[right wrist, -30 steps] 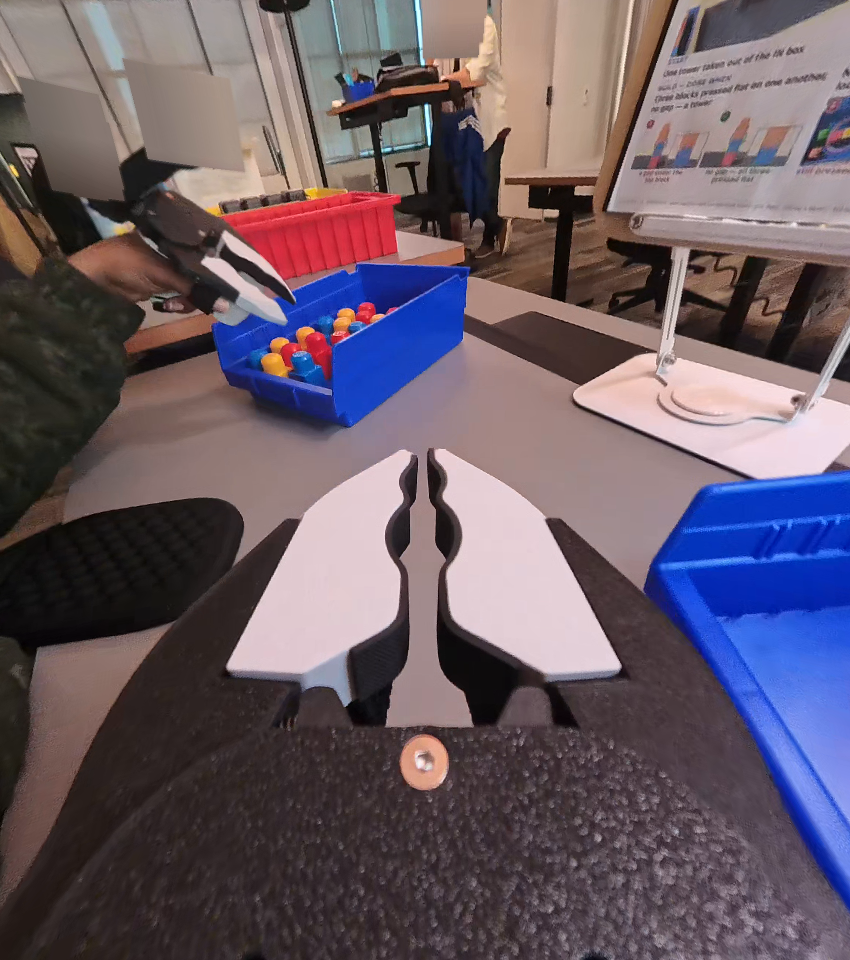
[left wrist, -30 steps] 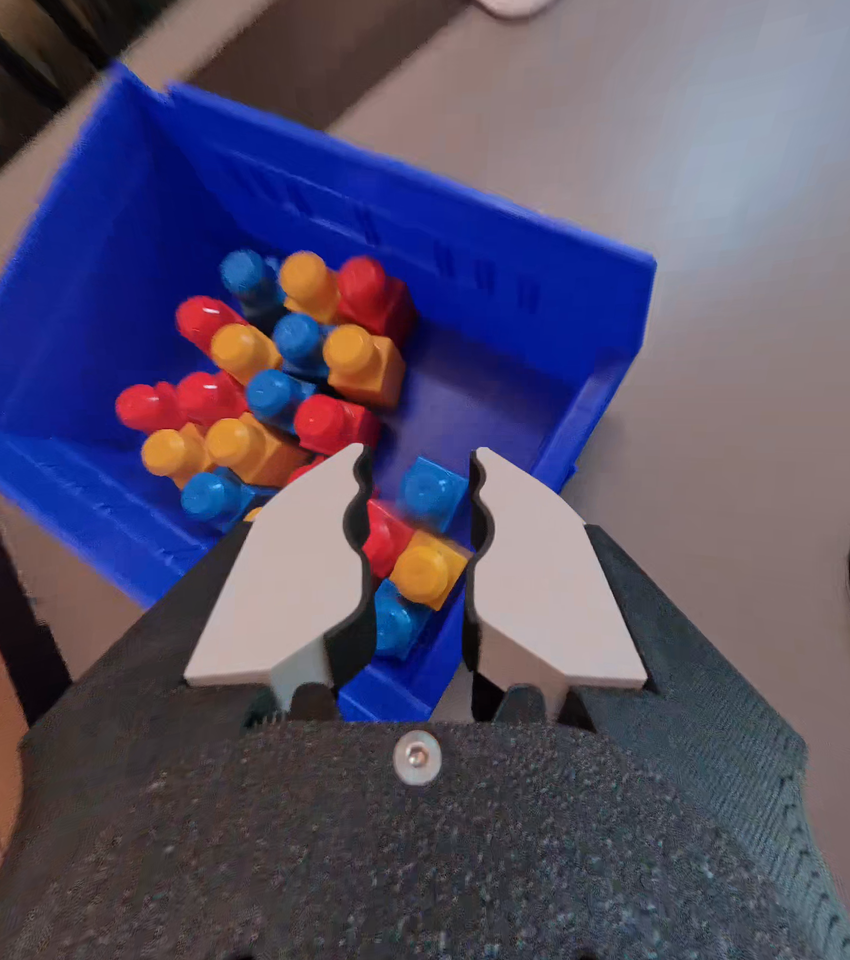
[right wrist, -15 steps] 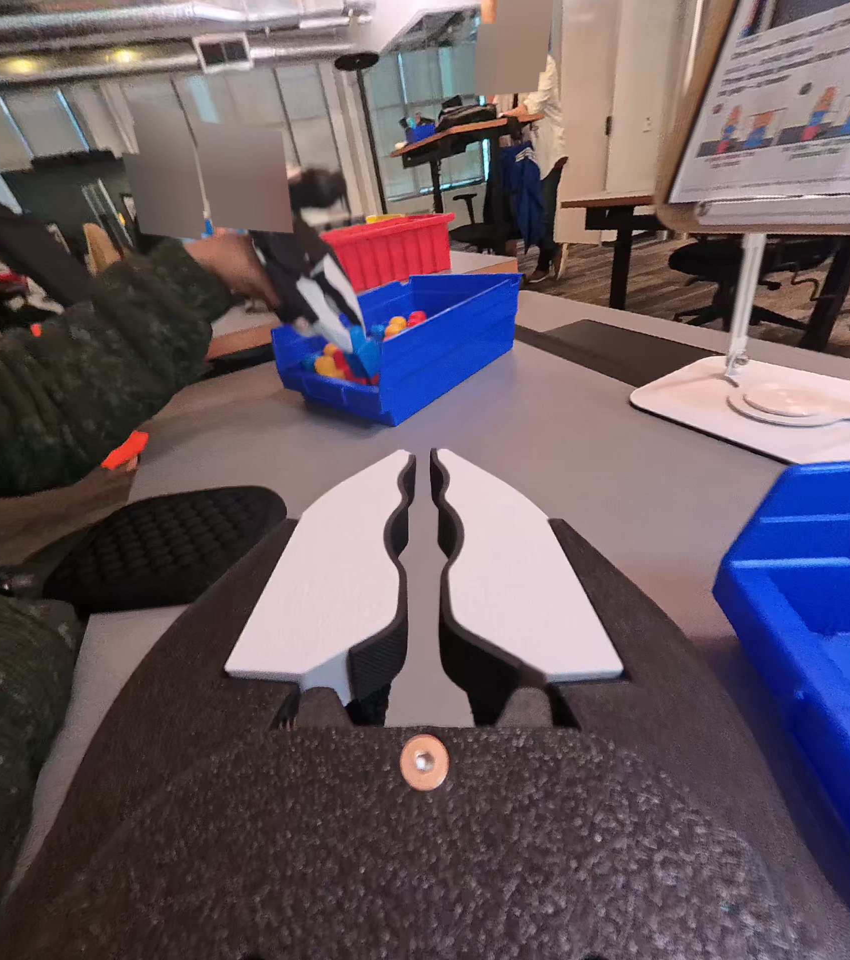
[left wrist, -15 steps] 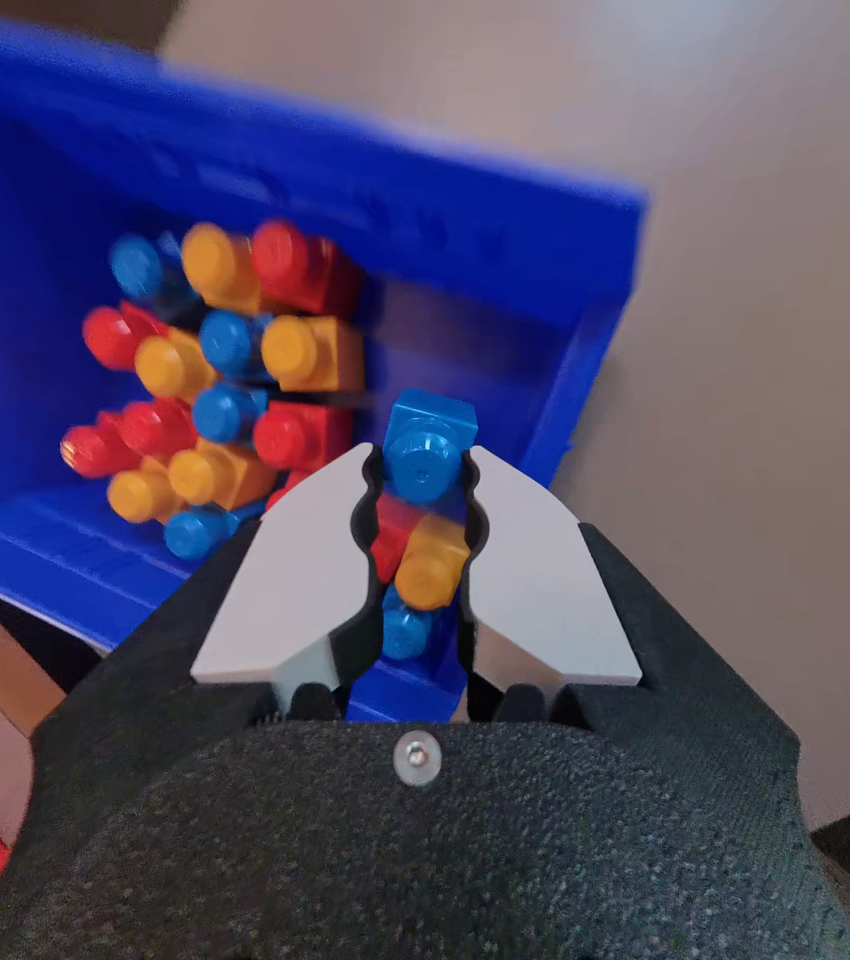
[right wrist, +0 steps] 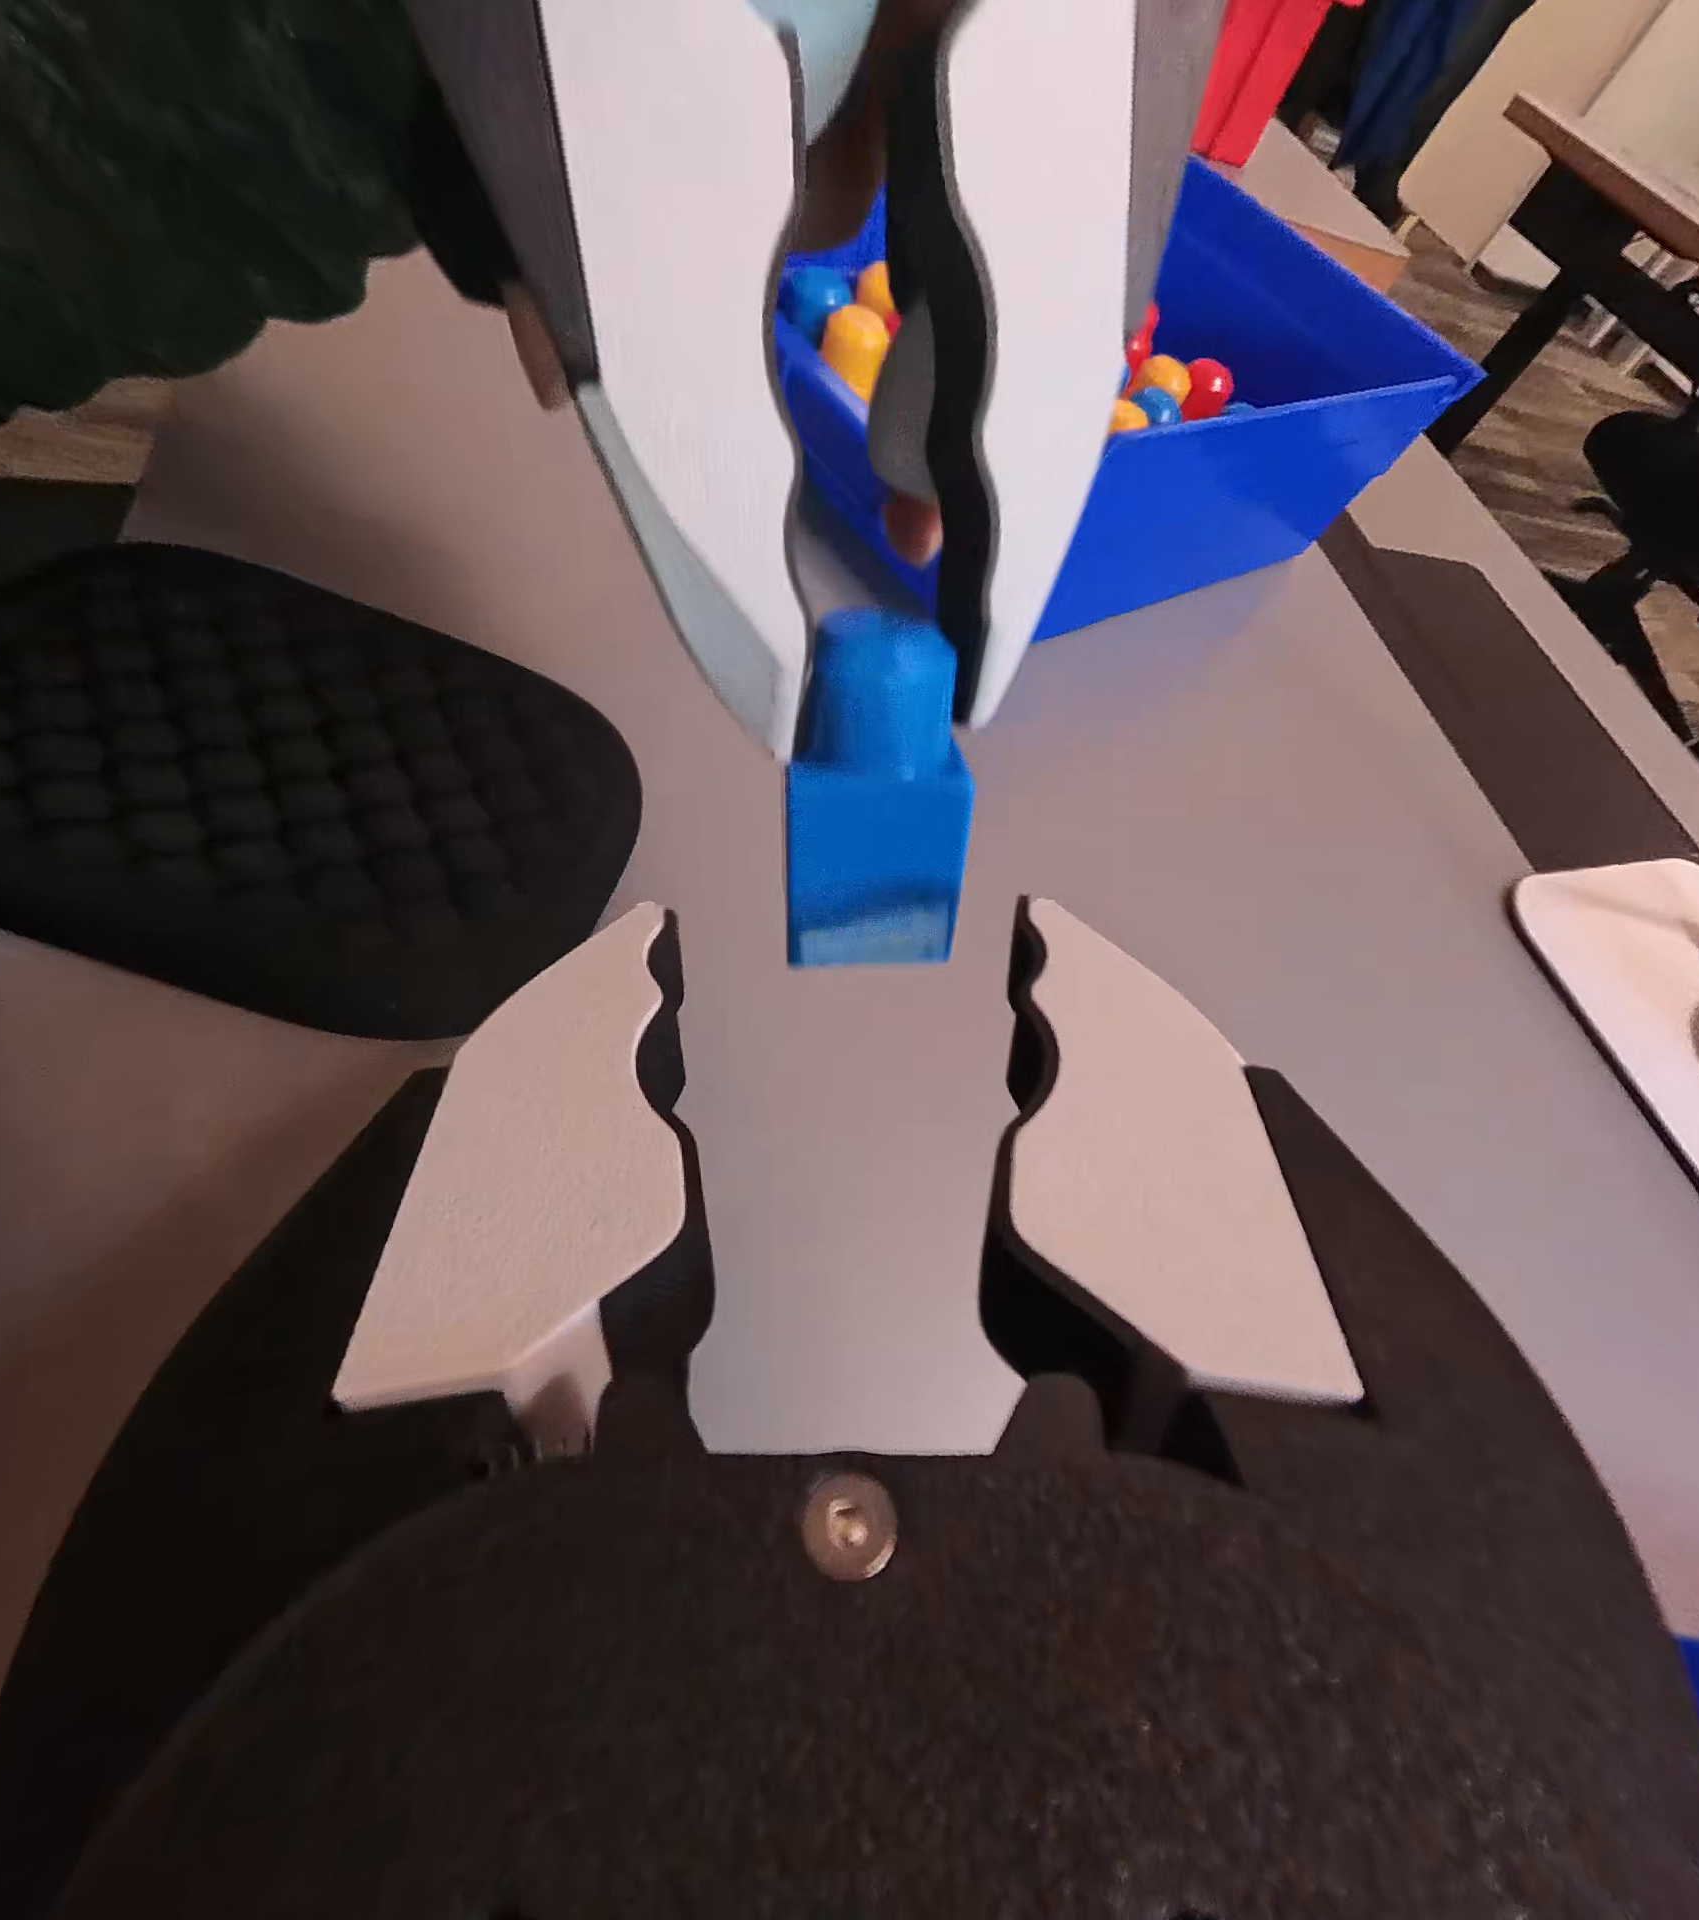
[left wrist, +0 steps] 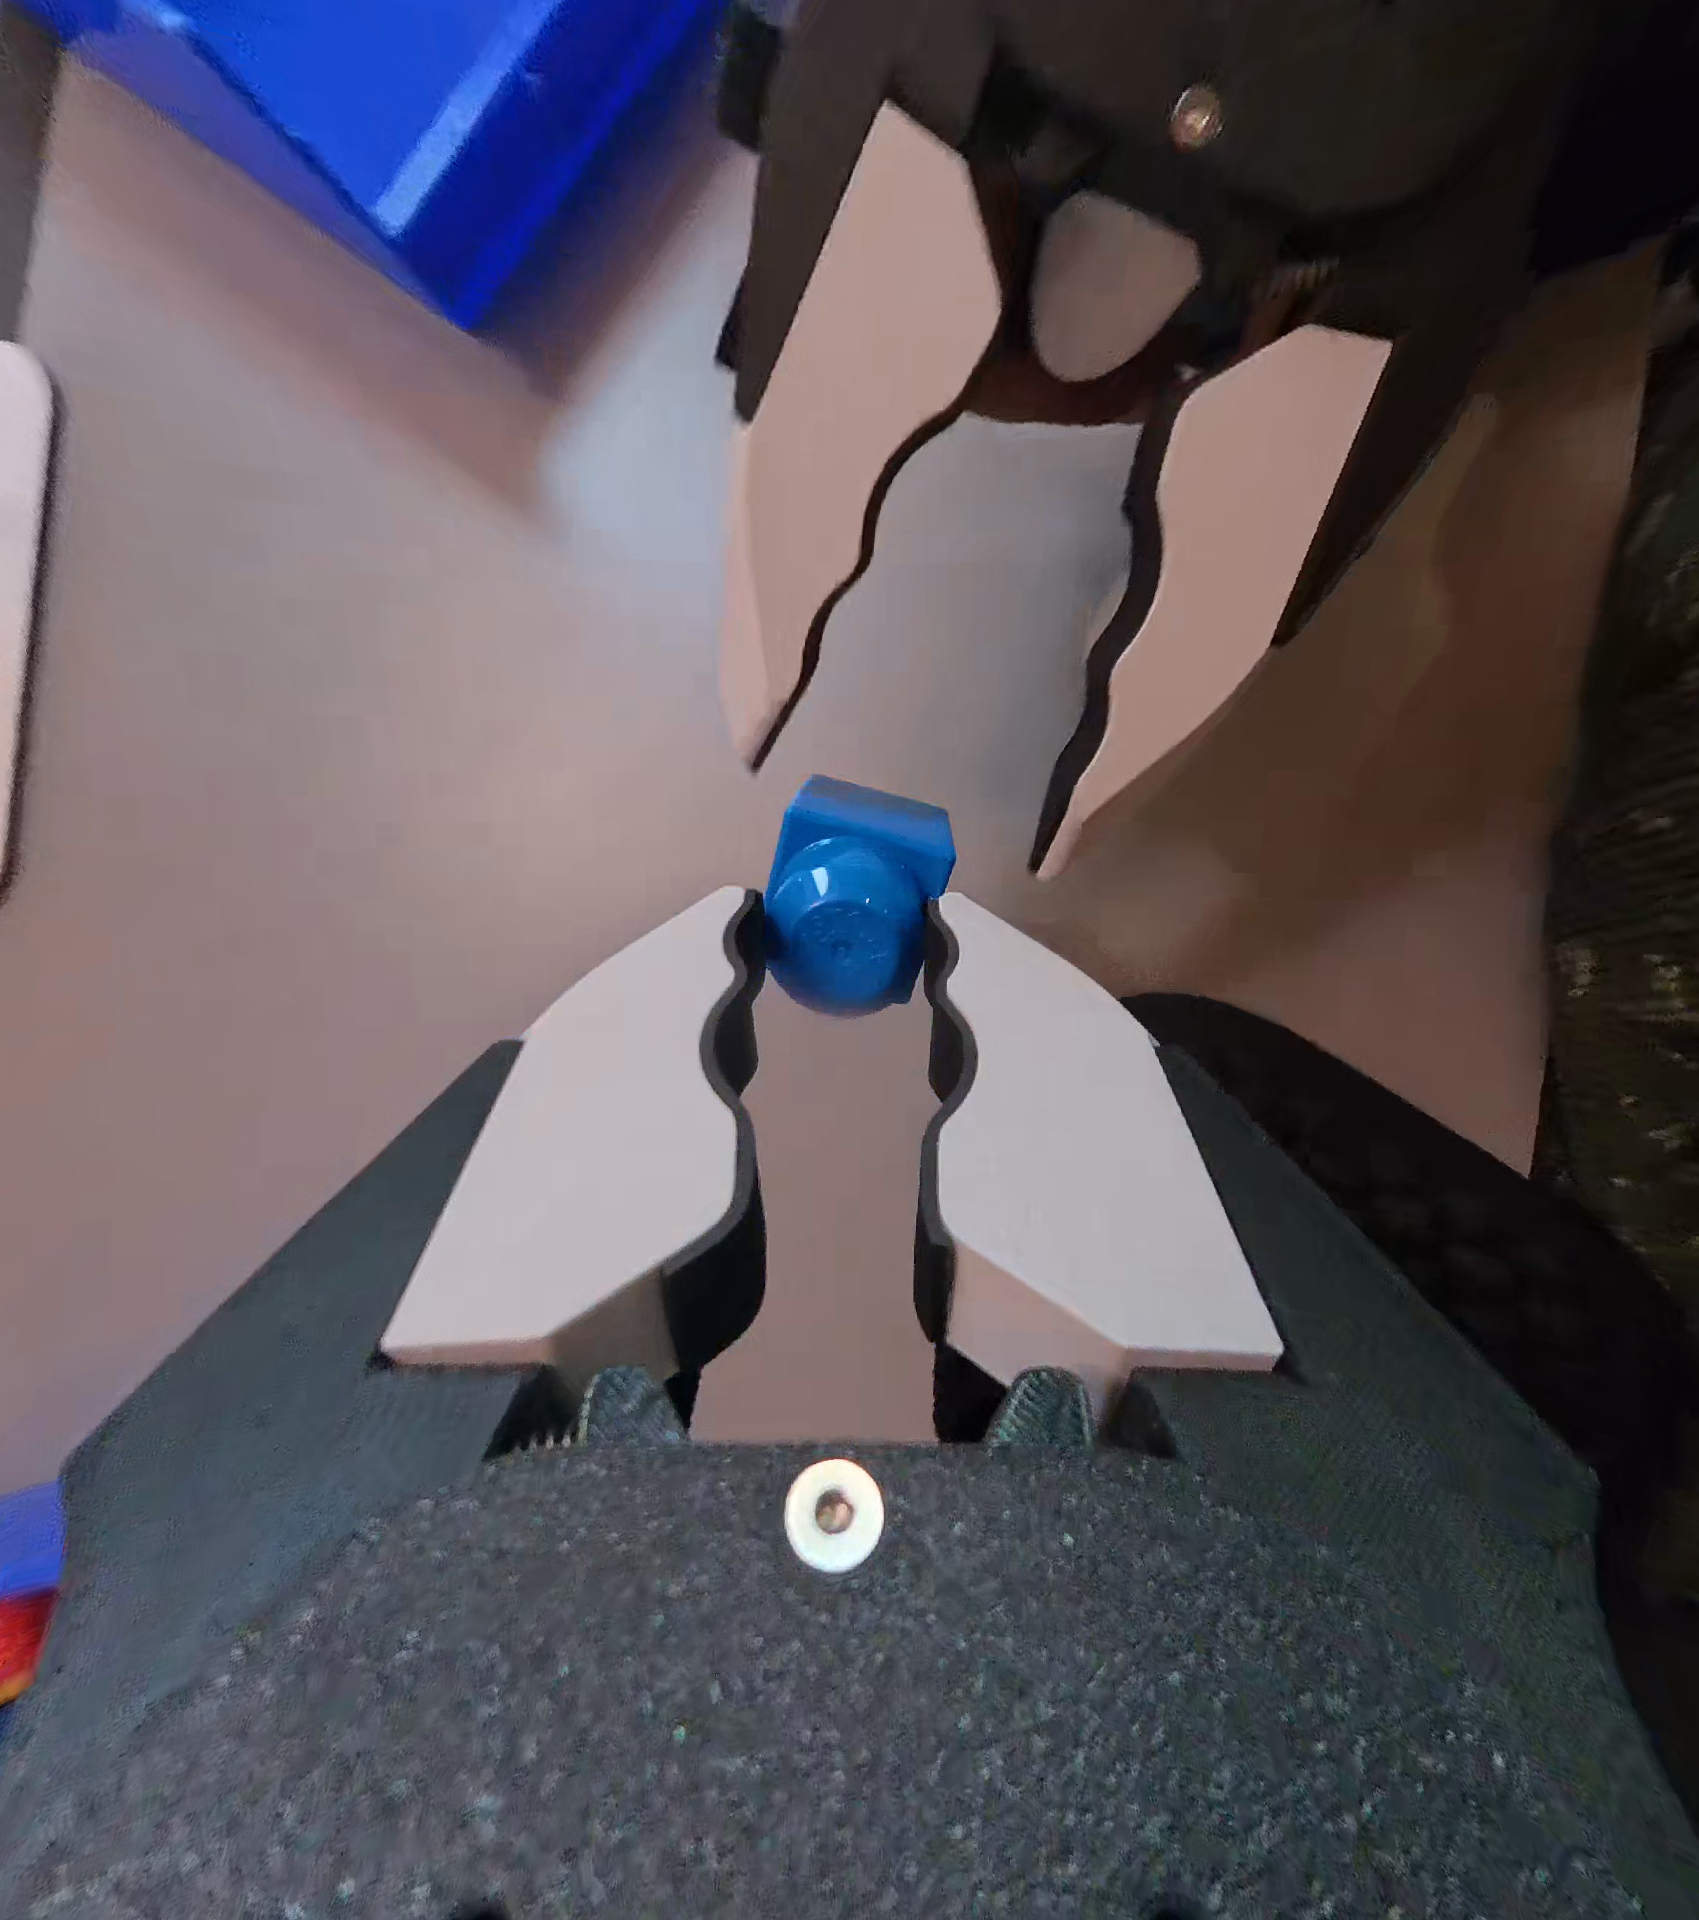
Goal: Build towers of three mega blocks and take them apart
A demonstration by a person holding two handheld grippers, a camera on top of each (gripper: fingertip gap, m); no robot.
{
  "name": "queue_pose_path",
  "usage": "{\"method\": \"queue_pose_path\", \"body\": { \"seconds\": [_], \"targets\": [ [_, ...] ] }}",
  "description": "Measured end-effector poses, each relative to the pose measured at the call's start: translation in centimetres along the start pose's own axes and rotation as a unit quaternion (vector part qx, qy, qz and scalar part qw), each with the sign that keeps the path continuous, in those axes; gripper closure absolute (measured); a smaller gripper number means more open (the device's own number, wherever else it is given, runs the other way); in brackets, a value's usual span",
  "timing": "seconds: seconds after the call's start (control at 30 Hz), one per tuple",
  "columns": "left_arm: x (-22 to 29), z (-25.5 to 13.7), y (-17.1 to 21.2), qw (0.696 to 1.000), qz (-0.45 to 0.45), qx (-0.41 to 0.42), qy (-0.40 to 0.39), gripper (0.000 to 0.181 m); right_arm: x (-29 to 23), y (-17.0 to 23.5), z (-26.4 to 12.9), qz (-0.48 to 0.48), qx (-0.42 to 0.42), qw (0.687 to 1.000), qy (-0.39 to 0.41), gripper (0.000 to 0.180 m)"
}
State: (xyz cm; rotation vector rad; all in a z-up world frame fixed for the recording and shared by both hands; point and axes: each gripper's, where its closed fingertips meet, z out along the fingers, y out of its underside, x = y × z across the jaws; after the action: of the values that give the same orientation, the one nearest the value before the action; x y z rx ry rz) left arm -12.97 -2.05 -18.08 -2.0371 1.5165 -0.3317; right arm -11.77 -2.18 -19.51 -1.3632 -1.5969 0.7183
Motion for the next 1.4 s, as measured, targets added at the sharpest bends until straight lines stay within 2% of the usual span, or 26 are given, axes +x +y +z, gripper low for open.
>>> {"method": "queue_pose_path", "body": {
  "seconds": [0.17, 0.23, 0.3, 0.4, 0.53, 0.67, 0.8, 0.97, 1.07, 1.17, 1.23, 1.3, 1.4],
  "targets": [
    [1.3, 2.5, -0.8, 0.999, -0.001, 0.002, 0.039, 0.152, -0.4, 1.7, 0.3, -0.024, -0.024, 0.999, -0.003, 0.140],
    [1.2, 2.9, -1.0, 0.999, 0.001, 0.009, 0.036, 0.152, -0.3, 2.1, 0.1, -0.024, -0.029, 0.999, -0.002, 0.142],
    [0.7, 2.3, -1.3, 0.999, -0.005, 0.037, 0.024, 0.149, 0.1, 2.0, -0.2, -0.018, -0.015, 1.000, -0.003, 0.142],
    [-2.3, -0.7, -0.2, 0.997, -0.037, 0.064, -0.037, 0.143, 1.1, 2.1, -1.1, 0.017, 0.015, 1.000, -0.007, 0.143],
    [-8.1, -7.2, 6.3, 0.983, -0.105, 0.020, -0.148, 0.145, 3.2, 1.9, -3.1, 0.061, 0.052, 0.997, 0.004, 0.142],
    [-11.4, -11.7, 15.5, 0.967, -0.181, -0.073, -0.166, 0.147, 4.8, 1.4, -4.6, 0.091, 0.083, 0.992, 0.014, 0.142],
    [-11.5, -12.1, 22.6, 0.947, -0.240, -0.175, -0.120, 0.148, 5.3, 1.3, -5.1, 0.109, 0.097, 0.989, 0.012, 0.142],
    [-10.6, -10.7, 26.2, 0.934, -0.231, -0.262, -0.075, 0.144, 5.1, 1.4, -4.9, 0.115, 0.099, 0.988, 0.006, 0.142],
    [-10.6, -9.9, 27.6, 0.924, -0.220, -0.306, -0.071, 0.152, 5.0, 1.6, -4.8, 0.118, 0.097, 0.988, 0.003, 0.142],
    [-11.3, -9.7, 27.0, 0.925, -0.234, -0.289, -0.083, 0.152, 4.9, 1.7, -4.8, 0.121, 0.098, 0.988, 0.000, 0.142],
    [-11.9, -10.5, 25.3, 0.933, -0.232, -0.254, -0.104, 0.152, 4.9, 1.8, -4.7, 0.118, 0.095, 0.988, 0.000, 0.142],
    [-12.3, -11.8, 22.4, 0.946, -0.213, -0.205, -0.133, 0.152, 4.8, 2.1, -4.4, 0.114, 0.082, 0.990, 0.001, 0.142],
    [-10.9, -12.6, 15.5, 0.973, -0.164, -0.098, -0.130, 0.152, 4.3, 2.8, -3.7, 0.096, 0.048, 0.994, 0.002, 0.143]
  ]
}}
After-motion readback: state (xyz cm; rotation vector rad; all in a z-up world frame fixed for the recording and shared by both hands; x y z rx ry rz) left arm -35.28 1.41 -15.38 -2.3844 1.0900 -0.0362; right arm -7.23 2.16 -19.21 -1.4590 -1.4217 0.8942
